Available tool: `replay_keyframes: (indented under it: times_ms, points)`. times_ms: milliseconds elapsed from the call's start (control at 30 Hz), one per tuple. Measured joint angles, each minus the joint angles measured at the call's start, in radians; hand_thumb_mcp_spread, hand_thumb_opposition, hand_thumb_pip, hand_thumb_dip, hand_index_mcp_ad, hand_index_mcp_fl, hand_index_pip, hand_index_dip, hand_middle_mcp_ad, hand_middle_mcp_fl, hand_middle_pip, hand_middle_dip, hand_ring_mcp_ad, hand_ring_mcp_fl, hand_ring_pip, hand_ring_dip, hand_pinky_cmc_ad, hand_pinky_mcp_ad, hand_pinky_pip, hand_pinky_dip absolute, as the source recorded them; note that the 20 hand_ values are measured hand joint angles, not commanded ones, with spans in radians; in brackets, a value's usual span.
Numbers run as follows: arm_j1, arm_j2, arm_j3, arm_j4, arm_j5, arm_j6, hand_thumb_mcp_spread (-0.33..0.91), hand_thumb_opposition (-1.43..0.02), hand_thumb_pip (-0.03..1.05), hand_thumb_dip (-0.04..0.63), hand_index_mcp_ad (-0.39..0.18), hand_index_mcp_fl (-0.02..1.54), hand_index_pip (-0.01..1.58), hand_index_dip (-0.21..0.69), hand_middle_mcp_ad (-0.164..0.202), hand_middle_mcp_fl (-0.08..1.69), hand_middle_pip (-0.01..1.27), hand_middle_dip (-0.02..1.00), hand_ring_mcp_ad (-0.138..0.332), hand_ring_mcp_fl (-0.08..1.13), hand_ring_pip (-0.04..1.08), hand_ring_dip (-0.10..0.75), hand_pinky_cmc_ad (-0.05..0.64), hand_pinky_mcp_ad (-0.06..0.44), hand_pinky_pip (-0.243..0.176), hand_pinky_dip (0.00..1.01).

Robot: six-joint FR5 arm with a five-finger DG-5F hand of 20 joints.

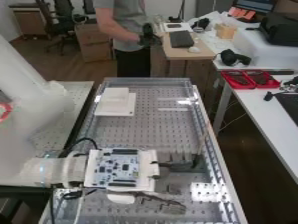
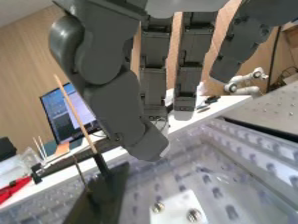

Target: Grab the paper clip and place it in the clear container

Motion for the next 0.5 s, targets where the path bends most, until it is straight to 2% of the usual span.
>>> replay_keyframes:
  times_ms: [67, 200, 500]
  points:
    - [0.003, 0.019, -0.012, 0.022, -0.002, 0.012, 0.74, -1.07, 0.67, 0.297, -0.185, 0.51, 0.19, -0.182, -0.086, 0.84, 0.85, 0.7, 0.037, 0.58, 0.18, 0.501, 0.482, 0.232, 0.051, 0.2]
    - [0.014, 0.071, -0.04, 0.071, -0.006, 0.035, 0.74, -1.06, 0.67, 0.297, -0.185, 0.52, 0.2, -0.182, -0.056, 0.84, 0.85, 0.7, 0.037, 0.59, 0.18, 0.506, 0.476, 0.232, 0.051, 0.19]
    - [0.067, 0.198, -0.11, 0.167, -0.009, 0.068, 0.74, -1.08, 0.67, 0.297, -0.185, 0.52, 0.2, -0.182, -0.051, 0.84, 0.85, 0.69, 0.037, 0.59, 0.18, 0.506, 0.476, 0.239, 0.051, 0.19]
